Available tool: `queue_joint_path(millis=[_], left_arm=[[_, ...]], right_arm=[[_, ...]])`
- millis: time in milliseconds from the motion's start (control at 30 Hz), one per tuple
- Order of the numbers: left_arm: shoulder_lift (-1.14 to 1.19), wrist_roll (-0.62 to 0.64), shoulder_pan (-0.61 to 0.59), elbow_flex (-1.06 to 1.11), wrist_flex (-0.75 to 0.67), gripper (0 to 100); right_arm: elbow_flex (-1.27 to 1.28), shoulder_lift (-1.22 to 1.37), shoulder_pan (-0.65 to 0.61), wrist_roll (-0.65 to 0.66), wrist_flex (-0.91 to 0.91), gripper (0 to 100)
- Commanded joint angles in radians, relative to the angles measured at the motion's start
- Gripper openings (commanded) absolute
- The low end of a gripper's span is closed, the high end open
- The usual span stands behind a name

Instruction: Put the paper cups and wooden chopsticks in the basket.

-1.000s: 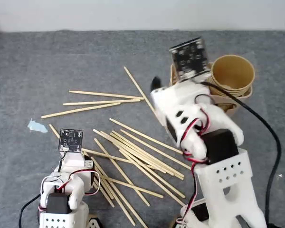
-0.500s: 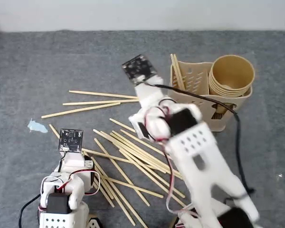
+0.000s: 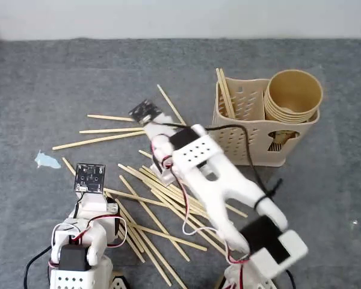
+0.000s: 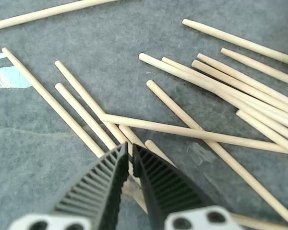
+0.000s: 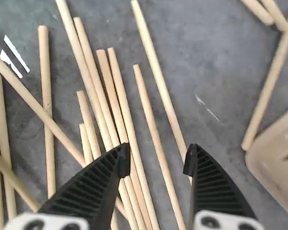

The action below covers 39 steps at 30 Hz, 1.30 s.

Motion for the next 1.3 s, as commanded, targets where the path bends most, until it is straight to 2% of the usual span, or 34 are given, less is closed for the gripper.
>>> queue_joint_path(millis=[0,500,567,700,767,1000,1267], left_arm=[[-0.017,0.011,0.002,-0.008,0.003,1],[-0.017,0.011,0.002,-0.008,0.003,1],[-0.017,0.011,0.002,-0.008,0.003,1],[-0.017,0.011,0.002,-0.008,0.003,1],[-0.017,0.011,0.002,-0.008,0.003,1],[-0.017,0.011,0.002,-0.008,0.003,1],[-0.017,0.011,0.002,-0.008,0.003,1]], right_arm=[[-0.058,0.036,-0.010,0.035,-0.074,20.3],[-0.264,0.369,0.019,0.035,-0.090,19.7],[-0.264,0.381,0.030,0.037,-0.090,16.7],[-0.264,0.378,0.054,0.041,-0.090,2.4],[-0.264,0.378,0.062,0.086,-0.085,1.1],[-0.367,0.377,0.061,0.121,0.058,0.8],[-0.718,0.377,0.058,0.123,0.340,0.8]])
